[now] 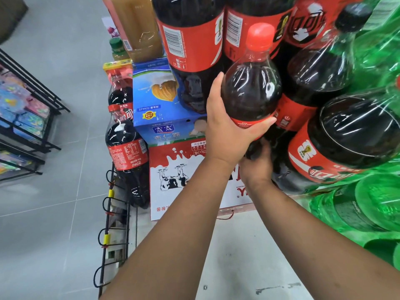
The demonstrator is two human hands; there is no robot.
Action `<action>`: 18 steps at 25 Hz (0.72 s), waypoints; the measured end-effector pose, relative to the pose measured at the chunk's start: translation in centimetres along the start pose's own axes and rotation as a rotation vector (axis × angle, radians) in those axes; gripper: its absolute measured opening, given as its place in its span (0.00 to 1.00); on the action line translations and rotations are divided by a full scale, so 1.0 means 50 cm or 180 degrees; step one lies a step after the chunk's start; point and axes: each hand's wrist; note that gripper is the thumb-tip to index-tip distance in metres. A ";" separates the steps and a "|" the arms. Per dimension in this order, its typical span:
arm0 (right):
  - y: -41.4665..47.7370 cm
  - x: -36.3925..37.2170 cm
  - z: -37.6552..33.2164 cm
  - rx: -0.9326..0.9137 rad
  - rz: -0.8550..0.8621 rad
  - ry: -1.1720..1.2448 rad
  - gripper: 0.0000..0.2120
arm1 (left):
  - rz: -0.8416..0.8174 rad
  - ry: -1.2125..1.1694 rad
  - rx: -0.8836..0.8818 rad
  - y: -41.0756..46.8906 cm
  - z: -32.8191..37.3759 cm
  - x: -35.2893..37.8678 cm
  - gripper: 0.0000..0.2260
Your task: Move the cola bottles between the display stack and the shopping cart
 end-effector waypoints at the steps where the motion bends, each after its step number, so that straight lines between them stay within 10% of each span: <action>1: 0.004 0.000 0.004 -0.0006 -0.0027 -0.0081 0.35 | -0.0002 0.0012 -0.0012 0.000 0.000 0.000 0.54; 18: -0.103 -0.045 -0.102 0.0529 -0.0805 -0.2343 0.40 | -0.1369 0.1253 -0.0631 -0.040 0.060 -0.128 0.51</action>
Point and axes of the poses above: each hand's wrist, its own y-axis towards the middle knuckle, its own x-axis out of the palm, z = x × y, and after that the axes turned 14 degrees about -z, right-handed
